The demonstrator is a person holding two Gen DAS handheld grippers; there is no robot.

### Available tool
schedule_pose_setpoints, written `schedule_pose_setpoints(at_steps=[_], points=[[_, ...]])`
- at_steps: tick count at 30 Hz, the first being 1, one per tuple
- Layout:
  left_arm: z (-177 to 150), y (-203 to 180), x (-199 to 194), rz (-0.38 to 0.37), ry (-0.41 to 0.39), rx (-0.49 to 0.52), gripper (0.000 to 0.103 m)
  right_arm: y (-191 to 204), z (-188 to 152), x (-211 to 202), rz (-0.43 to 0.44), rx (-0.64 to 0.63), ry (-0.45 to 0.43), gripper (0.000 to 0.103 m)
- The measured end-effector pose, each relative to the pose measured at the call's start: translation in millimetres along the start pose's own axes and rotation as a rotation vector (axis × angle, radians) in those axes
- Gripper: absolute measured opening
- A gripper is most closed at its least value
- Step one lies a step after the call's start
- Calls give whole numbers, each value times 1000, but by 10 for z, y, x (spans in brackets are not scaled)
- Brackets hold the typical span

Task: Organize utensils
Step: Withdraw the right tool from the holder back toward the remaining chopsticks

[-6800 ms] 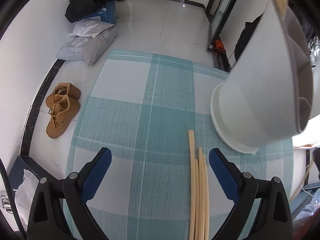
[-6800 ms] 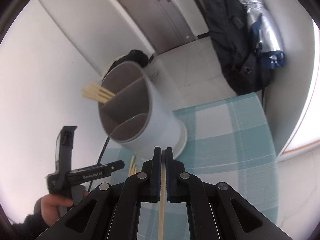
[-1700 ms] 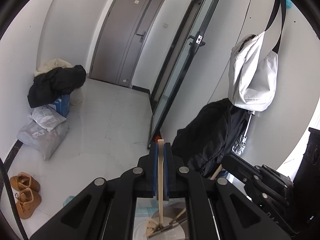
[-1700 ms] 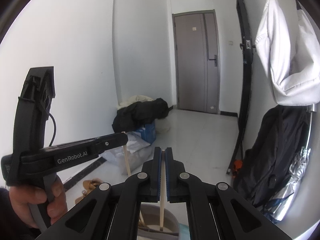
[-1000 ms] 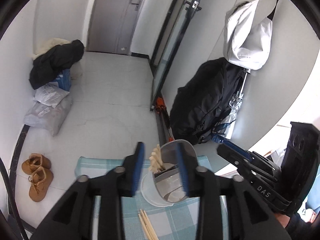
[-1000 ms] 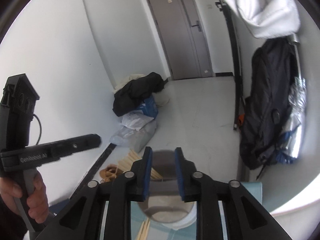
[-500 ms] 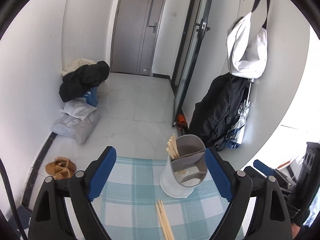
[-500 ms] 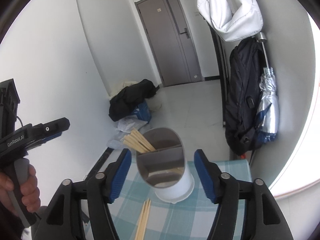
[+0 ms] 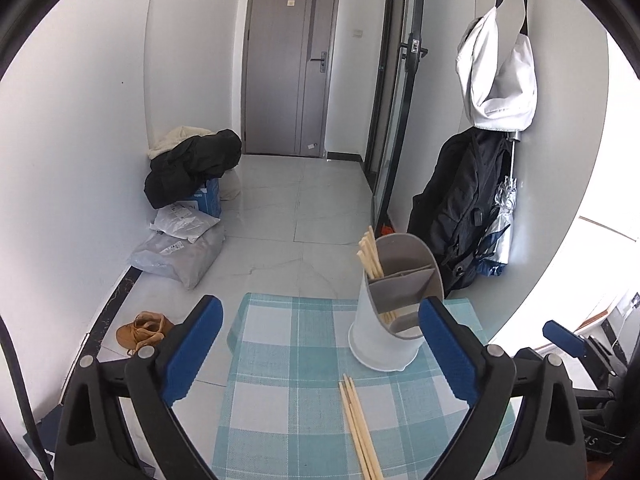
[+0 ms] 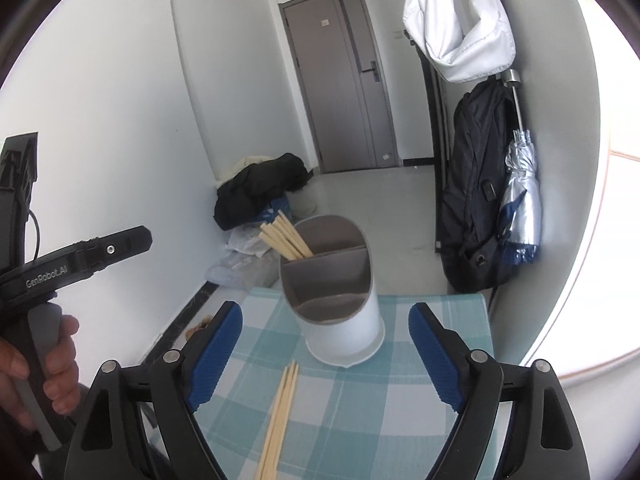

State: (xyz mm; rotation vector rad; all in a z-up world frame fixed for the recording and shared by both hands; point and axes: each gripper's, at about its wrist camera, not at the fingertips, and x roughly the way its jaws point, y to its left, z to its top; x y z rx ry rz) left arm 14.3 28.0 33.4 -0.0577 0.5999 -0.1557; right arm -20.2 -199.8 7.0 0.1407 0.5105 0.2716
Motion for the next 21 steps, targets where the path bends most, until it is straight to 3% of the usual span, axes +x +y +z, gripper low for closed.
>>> schedule_pose_setpoints(at_steps=[10,15,21], points=[[-369,125,228,6,40,-6,96,101,-360,224,6,-4,54,94],[-521,230,365,25,84,-3,96,165,-526,488,15,-22,155,94],[-541,463,524,57,137,-76,96,243,-711,865,23,-63,308,92]])
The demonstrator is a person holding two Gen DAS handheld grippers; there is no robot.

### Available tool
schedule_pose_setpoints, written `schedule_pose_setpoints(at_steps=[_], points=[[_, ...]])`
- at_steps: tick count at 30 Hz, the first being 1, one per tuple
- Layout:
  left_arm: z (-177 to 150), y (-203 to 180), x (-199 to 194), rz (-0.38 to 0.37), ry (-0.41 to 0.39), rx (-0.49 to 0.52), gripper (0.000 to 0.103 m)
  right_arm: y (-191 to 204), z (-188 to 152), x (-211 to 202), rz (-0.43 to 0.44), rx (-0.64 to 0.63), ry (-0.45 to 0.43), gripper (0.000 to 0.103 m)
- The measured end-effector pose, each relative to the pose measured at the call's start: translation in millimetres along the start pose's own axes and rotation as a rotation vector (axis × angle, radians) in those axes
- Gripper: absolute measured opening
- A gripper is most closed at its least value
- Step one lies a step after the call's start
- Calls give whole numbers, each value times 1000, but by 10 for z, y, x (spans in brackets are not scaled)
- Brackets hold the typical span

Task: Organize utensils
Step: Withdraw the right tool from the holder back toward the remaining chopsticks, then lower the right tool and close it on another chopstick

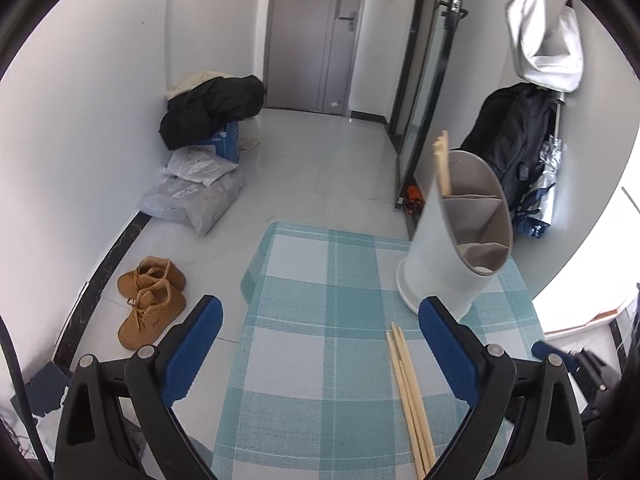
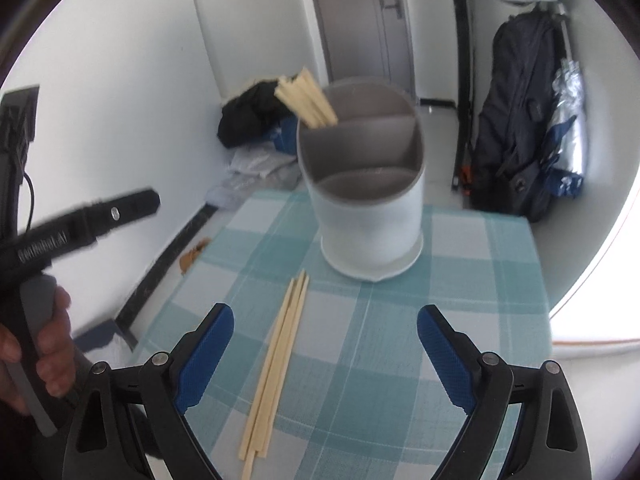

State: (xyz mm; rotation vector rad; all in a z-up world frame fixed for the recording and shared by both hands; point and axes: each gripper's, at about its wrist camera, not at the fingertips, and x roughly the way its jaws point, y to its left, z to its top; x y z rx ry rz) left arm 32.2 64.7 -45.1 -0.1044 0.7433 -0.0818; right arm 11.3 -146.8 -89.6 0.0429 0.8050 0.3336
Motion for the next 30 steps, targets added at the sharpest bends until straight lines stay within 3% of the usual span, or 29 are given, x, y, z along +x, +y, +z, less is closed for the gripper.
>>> schedule_pose_setpoints(at_steps=[3,5,7,9,12,19,23,28,30], points=[[16,47,64,45,-2,3,96,23,-19,252,-9,-15,74,91],[27,99,103,47,7,-14,96,41,-18,398,-31,-30,115,83],[41,164,135,53,17,-34,96,63,-10,568,-46,-44,167,65],[51,217,164,58,31,-50,96,84,-15,698,-62,-60,203,63],[64,290,189,65,43,-70,96,129,-32,829,-75,-78,241,51],[66,393,250,70,68,-105,96,240,-122,932,-72,-114,266,47],[59,412,263,69,76,-115,96,331,-146,961,-123,-161,268,44],[63,429,270,69,81,-123,96,455,-179,947,-86,-211,284,8],[61,440,276,70,88,-125,96,495,-227,916,-75,-230,290,5]])
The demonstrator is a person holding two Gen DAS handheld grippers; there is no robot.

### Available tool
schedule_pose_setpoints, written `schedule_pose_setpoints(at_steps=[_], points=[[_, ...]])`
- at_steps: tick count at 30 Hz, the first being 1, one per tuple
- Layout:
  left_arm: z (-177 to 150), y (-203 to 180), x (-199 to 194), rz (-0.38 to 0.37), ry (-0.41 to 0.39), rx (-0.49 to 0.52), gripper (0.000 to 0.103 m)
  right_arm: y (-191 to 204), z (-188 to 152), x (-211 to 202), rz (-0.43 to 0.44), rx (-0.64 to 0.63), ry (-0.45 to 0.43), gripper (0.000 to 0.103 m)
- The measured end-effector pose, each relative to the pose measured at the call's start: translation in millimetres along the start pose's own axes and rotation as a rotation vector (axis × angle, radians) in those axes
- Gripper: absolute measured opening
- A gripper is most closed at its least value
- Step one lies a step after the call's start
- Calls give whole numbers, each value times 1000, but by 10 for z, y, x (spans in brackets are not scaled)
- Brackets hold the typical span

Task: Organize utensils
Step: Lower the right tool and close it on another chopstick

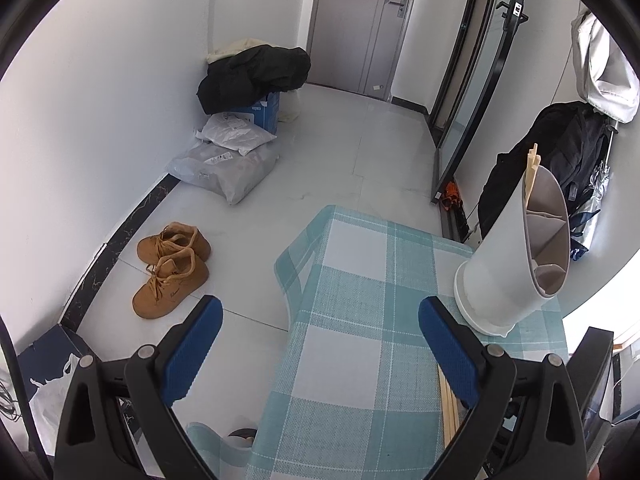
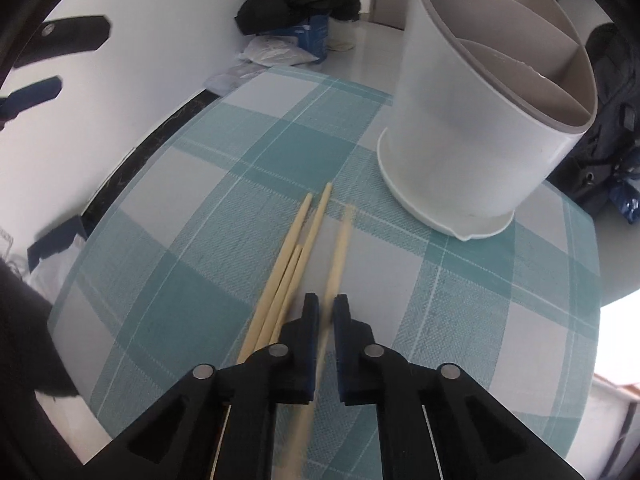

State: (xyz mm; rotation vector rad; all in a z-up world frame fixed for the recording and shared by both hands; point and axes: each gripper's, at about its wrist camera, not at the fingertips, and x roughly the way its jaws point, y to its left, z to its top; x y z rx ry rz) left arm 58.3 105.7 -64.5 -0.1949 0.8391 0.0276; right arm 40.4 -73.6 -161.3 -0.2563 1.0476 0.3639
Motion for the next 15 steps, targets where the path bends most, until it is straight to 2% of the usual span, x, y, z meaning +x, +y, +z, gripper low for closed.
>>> schedule_pose_setpoints(at_steps=[10,15], points=[[9,-5,-24,-16,6,-11,96,-136,-304,-263,18,-4,56,5],[21,5,-18,-9,10,-13,96,-102,-256,-210,10,-2,48,9]])
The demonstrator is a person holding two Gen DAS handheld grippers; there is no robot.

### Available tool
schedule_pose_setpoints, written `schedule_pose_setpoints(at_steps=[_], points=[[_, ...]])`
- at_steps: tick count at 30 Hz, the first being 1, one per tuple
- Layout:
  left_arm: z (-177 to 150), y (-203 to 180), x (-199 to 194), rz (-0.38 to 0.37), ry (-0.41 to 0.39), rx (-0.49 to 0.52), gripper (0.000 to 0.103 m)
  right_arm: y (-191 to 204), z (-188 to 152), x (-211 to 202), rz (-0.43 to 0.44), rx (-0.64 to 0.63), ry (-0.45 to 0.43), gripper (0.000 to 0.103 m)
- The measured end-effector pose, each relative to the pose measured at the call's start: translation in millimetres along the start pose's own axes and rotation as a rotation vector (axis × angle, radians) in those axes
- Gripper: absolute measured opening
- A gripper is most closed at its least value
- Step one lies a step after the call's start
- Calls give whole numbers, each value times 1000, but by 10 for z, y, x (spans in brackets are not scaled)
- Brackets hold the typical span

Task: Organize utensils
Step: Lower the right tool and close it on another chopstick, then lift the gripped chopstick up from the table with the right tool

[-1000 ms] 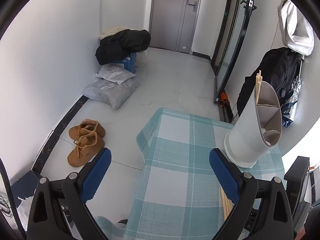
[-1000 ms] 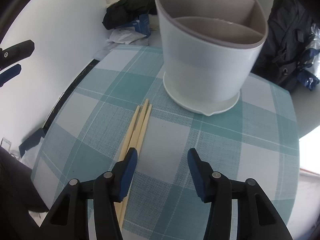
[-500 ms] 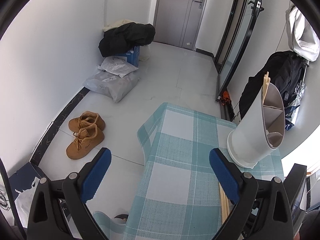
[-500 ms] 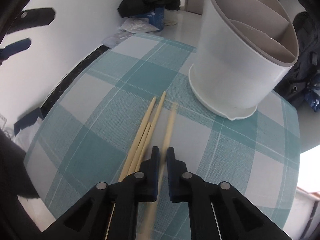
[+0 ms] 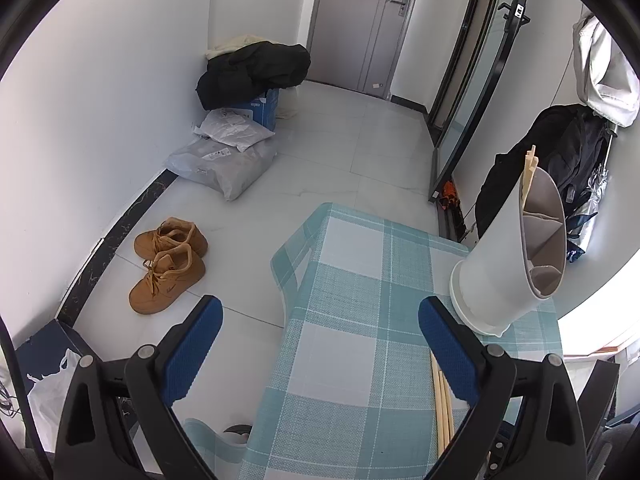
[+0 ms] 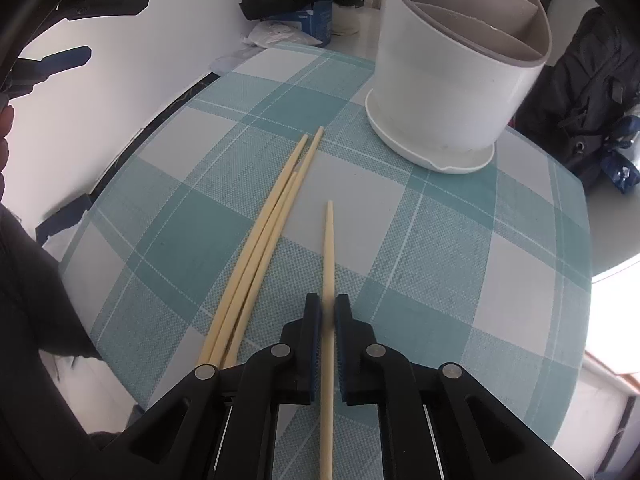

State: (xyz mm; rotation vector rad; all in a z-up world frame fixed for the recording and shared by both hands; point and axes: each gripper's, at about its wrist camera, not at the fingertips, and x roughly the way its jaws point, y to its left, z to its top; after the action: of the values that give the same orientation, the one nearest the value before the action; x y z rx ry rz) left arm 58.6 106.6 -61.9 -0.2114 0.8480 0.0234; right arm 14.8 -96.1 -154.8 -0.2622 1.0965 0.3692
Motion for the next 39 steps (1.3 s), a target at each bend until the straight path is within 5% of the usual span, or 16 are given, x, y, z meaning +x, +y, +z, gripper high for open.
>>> schedule_pose_setpoints(at_steps=[8,15,28,39], points=[[-3,108,55,32,18,-31,96,34,289,173,37,36,-42,14],[-43,48,229,43,79,-34,96,-2,343,220,26,22,-70,4],[-249,-458,667,-23,280,53,96,-746,327,-255,116,304,-244,4],[-330,-748,829,-19,370,99,96,-1261,175,-465,207,470,-320,4]])
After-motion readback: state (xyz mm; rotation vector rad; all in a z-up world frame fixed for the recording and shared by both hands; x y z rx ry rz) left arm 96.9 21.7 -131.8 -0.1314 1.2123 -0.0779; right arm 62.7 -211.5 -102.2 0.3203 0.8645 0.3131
